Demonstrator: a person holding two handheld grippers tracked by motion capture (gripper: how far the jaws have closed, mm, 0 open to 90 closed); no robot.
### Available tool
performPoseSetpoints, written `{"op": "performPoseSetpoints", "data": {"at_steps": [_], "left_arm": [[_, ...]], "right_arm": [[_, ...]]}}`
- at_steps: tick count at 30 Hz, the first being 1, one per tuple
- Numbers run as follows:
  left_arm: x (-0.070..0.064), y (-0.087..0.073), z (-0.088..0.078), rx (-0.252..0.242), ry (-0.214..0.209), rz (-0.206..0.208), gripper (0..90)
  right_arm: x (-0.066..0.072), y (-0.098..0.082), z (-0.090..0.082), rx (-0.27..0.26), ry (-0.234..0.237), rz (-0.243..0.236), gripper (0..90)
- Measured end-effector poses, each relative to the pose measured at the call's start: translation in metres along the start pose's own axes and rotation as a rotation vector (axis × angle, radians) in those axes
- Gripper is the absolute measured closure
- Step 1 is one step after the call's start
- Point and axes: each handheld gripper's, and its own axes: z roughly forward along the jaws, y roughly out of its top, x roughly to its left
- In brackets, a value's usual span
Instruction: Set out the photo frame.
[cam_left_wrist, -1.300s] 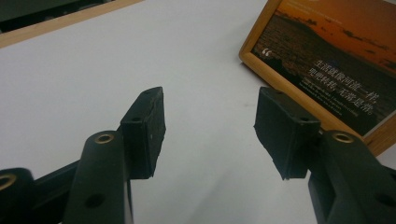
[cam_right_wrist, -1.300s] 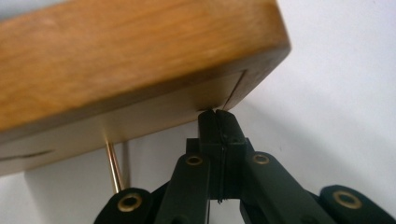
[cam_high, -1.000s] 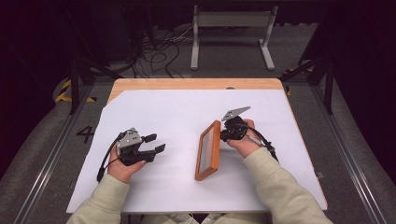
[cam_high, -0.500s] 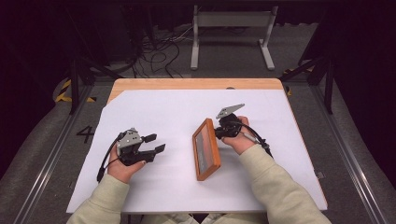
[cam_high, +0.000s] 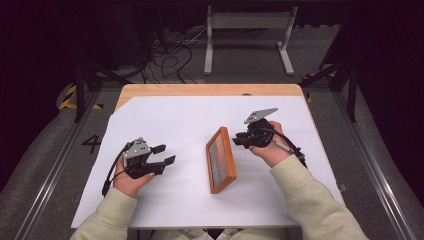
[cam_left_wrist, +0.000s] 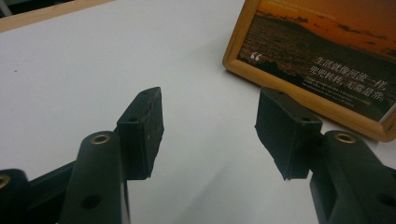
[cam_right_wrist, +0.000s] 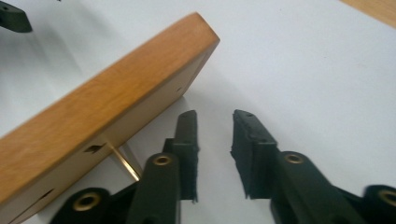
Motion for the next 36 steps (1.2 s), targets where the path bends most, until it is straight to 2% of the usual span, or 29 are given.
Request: {"op": "performPoseSetpoints", "data": {"at_steps": [5, 7, 9, 10, 13, 19, 22, 30, 36], "left_arm": [[-0.003, 0.001, 0.000, -0.003, 0.003, 0.009, 42.0], [-0.003, 0.001, 0.000, -0.001, 0.003, 0.006, 42.0], [-0.003, 0.000, 0.002, 0.009, 0.000, 0.009, 42.0], [-0.004, 0.000, 0.003, 0.016, -0.003, 0.006, 42.0], [-0.004, 0.000, 0.003, 0.019, -0.002, 0.015, 42.0], [-0.004, -0.001, 0.004, 0.021, -0.002, 0.011, 42.0], [-0.004, -0.001, 0.005, 0.026, -0.002, 0.010, 42.0], [-0.004, -0.001, 0.005, 0.028, -0.003, 0.009, 42.0], [-0.004, -0.001, 0.005, 0.029, -0.003, 0.015, 42.0]], "right_arm": [[0.006, 0.006, -0.019, -0.005, 0.006, 0.010, 58.9], [0.008, 0.008, -0.025, -0.004, 0.017, 0.031, 55.0], [0.011, 0.010, -0.032, 0.012, 0.043, 0.094, 53.0], [0.012, 0.011, -0.033, 0.023, 0.045, 0.103, 52.5], [0.018, 0.016, -0.042, 0.046, 0.033, 0.096, 51.1], [0.029, 0.024, -0.051, 0.042, 0.039, 0.088, 48.5], [0.037, 0.029, -0.049, 0.053, 0.066, 0.099, 45.5], [0.046, 0.031, -0.035, 0.095, 0.082, 0.118, 37.5], [0.049, 0.032, -0.015, 0.126, 0.107, 0.181, 34.4]]}}
